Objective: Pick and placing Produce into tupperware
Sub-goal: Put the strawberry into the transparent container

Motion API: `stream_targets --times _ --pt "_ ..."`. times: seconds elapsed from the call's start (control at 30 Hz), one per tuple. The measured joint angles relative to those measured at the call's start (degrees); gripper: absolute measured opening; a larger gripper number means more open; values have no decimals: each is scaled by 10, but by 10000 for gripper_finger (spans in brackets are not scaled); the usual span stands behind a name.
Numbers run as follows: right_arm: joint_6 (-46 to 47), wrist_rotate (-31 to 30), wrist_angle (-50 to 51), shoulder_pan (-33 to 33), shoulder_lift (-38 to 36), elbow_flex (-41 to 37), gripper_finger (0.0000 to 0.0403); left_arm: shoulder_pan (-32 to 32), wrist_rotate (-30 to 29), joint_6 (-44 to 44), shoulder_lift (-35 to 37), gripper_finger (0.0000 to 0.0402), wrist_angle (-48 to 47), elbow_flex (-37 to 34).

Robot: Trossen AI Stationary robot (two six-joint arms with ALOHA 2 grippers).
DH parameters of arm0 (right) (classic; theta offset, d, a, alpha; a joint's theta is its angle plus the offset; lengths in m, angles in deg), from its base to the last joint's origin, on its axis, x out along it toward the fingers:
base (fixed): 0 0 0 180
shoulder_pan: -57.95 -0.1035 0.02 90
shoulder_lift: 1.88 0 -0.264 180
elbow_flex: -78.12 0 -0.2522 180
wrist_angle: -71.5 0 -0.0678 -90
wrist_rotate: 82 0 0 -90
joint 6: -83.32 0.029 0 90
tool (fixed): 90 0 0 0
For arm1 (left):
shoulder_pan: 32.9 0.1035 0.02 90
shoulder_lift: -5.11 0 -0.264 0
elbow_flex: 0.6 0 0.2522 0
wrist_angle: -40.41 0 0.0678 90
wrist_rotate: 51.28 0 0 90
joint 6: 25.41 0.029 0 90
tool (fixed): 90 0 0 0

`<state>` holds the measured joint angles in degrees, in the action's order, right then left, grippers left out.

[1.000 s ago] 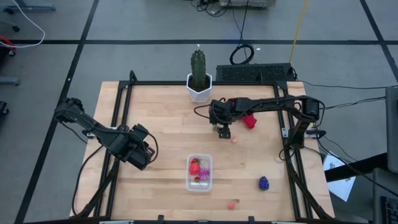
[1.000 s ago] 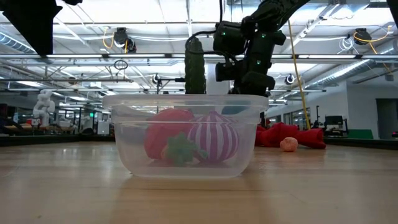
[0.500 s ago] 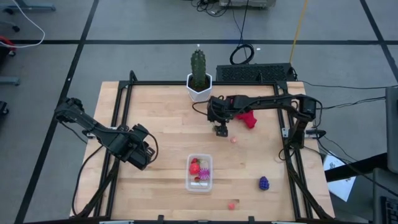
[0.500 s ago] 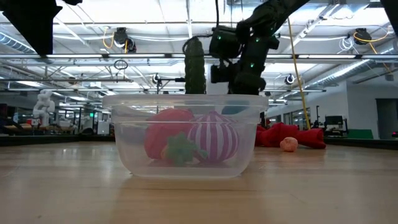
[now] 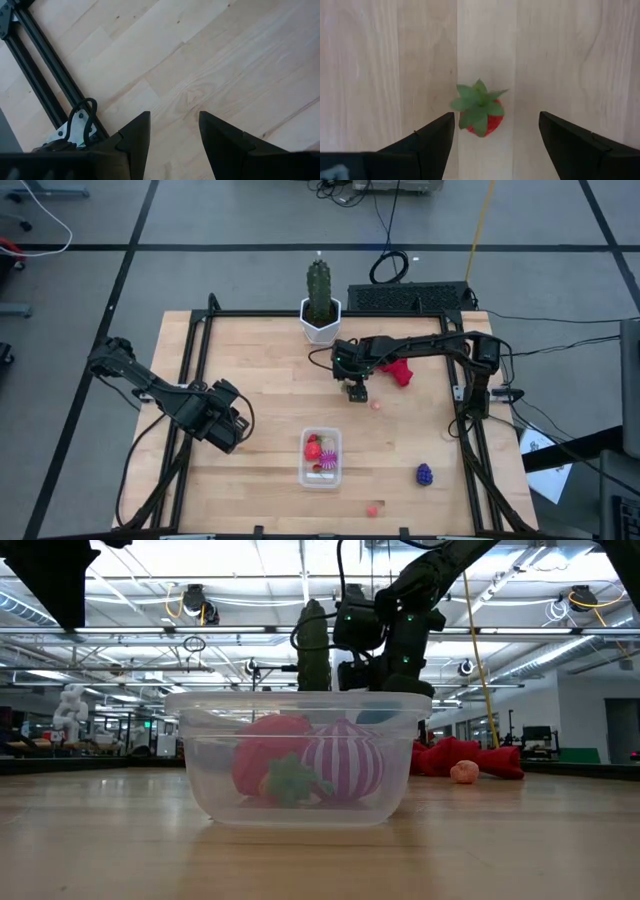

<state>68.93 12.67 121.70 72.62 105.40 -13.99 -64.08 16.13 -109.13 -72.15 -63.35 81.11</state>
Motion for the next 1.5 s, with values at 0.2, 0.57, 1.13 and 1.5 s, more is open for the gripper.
stream_targets --times 0.2,0.57,1.13,1.5 --pt "-2 1 -9 -2 -1 0 283 0 0 0 0 175 0 0" --pt "30 0 -4 -2 -1 0 283 0 0 0 0 175 0 0" --pt "25 -1 -16 -2 -1 -24 283 0 0 0 0 175 0 0" --pt "6 1 -53 -2 -1 -33 282 0 0 0 0 175 1 0"
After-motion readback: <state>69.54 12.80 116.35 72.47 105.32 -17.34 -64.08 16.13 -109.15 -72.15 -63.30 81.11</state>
